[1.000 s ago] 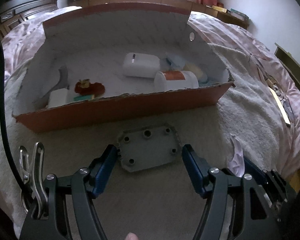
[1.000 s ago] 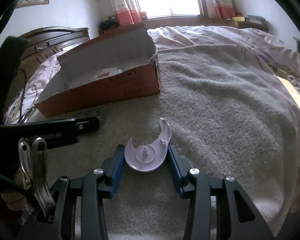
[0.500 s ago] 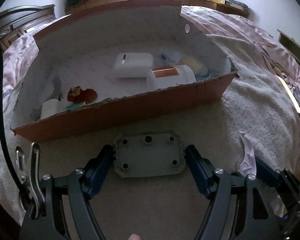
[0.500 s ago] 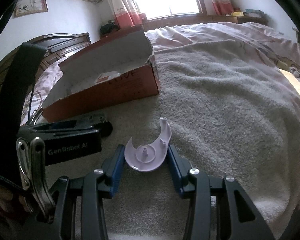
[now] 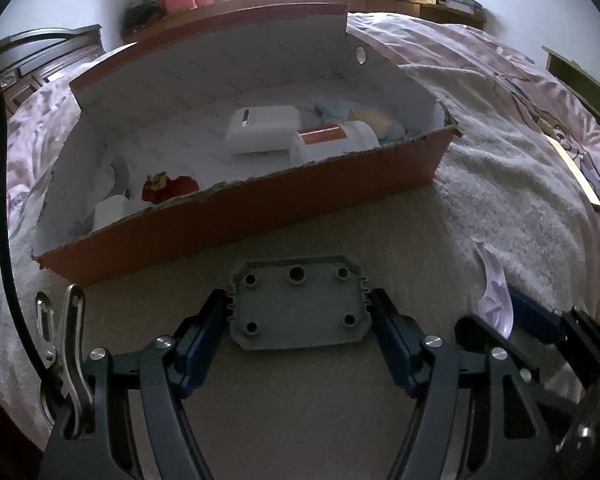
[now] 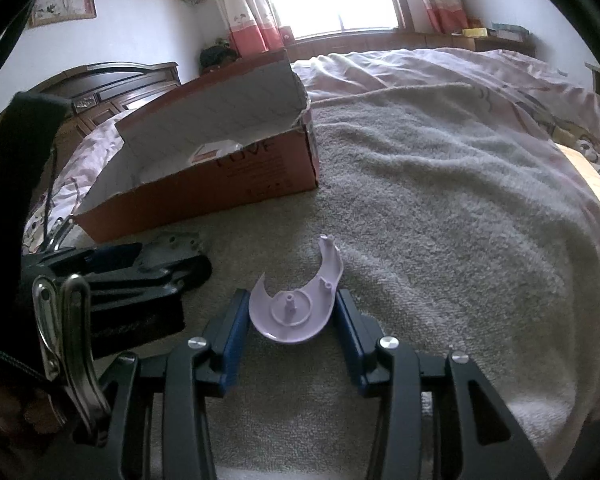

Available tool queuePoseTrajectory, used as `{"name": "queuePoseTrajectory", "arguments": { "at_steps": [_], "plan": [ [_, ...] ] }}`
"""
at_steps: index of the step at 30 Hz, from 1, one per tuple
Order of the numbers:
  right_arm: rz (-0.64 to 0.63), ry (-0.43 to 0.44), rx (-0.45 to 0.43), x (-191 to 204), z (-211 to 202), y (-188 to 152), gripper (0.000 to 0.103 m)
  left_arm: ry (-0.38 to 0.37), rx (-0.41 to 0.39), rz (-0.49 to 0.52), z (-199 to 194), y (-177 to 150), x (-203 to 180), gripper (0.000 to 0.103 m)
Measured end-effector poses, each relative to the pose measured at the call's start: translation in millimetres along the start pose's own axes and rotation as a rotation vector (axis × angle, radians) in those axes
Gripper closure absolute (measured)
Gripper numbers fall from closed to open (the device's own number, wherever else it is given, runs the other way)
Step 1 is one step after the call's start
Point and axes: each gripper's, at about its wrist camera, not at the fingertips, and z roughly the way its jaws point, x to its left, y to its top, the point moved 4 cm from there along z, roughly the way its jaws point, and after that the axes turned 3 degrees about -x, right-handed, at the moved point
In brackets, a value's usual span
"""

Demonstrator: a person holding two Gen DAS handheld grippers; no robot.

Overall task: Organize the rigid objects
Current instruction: 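Carry the grey plate and pink piece over the box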

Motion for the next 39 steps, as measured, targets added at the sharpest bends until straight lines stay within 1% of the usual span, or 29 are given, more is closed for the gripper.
{"name": "queuePoseTrajectory", "arguments": {
  "at_steps": [7,10,19,24,32,39],
  "plan": [
    [-0.018,-0.019,0.002,4,1,0,0.058,0.019,-0.016,0.000,-11,-9,9,0.031],
    [-0.024,-0.026,0.003,5,0,0,0.058,0.011,-0.022,-0.027,-15,-11,15,0.031],
    [-0.086,-0.084,0.017,12,1,0,0.058,0.001,-0.084,-0.100,-38,-11,36,0.031],
    [-0.129,-0.119,0.030,18,3,1,0.058,-0.012,-0.086,-0.137,-41,-16,49,0.031],
    [-0.133,-0.108,0.009,22,-7,13,0.058,0.000,-0.112,-0.167,-50,-13,66,0.031],
    [-0.140,-0.078,-0.014,28,-12,29,0.058,0.021,-0.141,-0.149,-56,0,70,0.031]
  ]
}}
